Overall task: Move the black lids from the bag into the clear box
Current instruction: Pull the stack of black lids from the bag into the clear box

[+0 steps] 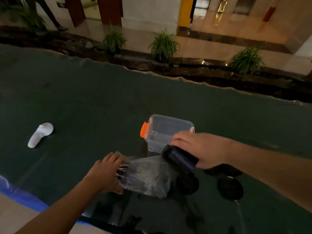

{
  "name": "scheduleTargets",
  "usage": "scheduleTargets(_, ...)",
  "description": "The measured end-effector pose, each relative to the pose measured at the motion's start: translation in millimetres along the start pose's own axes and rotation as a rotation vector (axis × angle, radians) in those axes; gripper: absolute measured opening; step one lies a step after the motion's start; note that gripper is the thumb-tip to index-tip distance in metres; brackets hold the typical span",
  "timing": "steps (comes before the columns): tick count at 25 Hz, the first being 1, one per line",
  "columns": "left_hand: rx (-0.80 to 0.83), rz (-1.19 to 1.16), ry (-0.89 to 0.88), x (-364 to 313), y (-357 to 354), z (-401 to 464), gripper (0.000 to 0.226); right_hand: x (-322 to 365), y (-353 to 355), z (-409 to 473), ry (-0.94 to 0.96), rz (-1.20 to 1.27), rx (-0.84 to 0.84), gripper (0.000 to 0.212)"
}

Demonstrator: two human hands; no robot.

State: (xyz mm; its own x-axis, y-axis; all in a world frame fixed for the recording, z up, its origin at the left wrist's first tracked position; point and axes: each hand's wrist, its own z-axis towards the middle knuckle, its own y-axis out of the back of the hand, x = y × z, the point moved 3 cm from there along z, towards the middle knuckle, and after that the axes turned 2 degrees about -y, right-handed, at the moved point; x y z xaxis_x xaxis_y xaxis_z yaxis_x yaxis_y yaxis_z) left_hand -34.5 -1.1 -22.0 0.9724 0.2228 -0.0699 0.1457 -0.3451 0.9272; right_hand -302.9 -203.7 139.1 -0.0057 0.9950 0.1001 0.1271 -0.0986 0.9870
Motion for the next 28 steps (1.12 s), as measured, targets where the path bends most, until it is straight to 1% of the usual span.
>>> scheduleTargets(3, -0.027, -0.032, 0.076, -6, 1, -7, 0.138, -42, 25, 16, -0.02, -0.056, -0.087, 0.083)
scheduleTargets(5, -0.059, -0.07, 0.109, -6, 1, -10, 0.137, -66, 26, 35, -0.049, -0.1, -0.087, 0.08)
scheduleTargets(8, -0.071, -0.124, 0.127, -1, -1, -10, 0.136, -90, 5, 67, -0.091, -0.146, -0.001, 0.081)
scheduleTargets(10, -0.081, -0.158, 0.126, 8, -4, -9, 0.135, -100, -21, 89, -0.118, -0.133, 0.071, 0.085)
scheduleTargets(15, -0.085, -0.199, 0.071, 28, -14, -11, 0.135, -113, -88, 131, -0.117, -0.106, 0.253, 0.087)
scheduleTargets(20, -0.094, -0.205, 0.017, 27, -20, -16, 0.131, -120, -121, 138, -0.121, -0.082, 0.326, 0.091)
scheduleTargets(22, -0.094, -0.222, 0.01, 27, -21, -15, 0.129, -121, -128, 136, -0.129, -0.094, 0.316, 0.089)
scheduleTargets(25, -0.099, -0.234, 0.004, 26, -20, -15, 0.127, -121, -130, 136, -0.148, -0.103, 0.242, 0.081)
scheduleTargets(28, -0.099, -0.225, -0.007, 23, -20, -14, 0.126, -120, -129, 136, -0.119, -0.172, 0.203, 0.084)
